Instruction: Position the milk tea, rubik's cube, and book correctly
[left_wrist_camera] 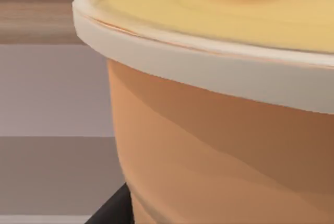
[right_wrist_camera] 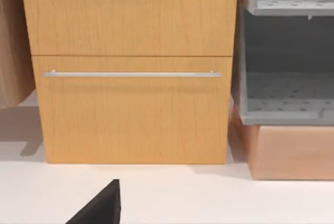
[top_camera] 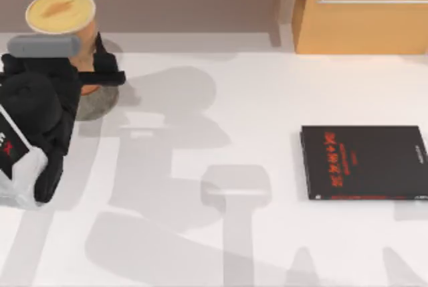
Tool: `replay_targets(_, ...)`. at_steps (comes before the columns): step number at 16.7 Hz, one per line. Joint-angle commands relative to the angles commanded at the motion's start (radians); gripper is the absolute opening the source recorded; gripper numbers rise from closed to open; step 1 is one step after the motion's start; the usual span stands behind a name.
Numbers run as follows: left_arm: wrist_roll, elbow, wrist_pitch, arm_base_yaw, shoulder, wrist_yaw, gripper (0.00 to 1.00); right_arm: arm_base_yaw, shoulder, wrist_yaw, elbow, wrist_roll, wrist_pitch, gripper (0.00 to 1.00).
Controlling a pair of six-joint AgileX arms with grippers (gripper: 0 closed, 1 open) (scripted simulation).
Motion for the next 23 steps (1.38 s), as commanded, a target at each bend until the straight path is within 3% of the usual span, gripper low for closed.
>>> replay_targets(5,0.000,-0.001,0.012,0.000,0.013,0.000,0.00,0.000,0.000,0.000,0.000,0.000,0.000,1.00)
replay_targets(18,0.000,-0.001,0.012,0.000,0.013,0.000,0.98,0.000,0.000,0.000,0.000,0.000,0.000,1.00)
replay_targets(23,0.000,-0.001,0.012,0.000,0.013,0.000,1.00,0.000,0.000,0.000,0.000,0.000,0.000,1.00)
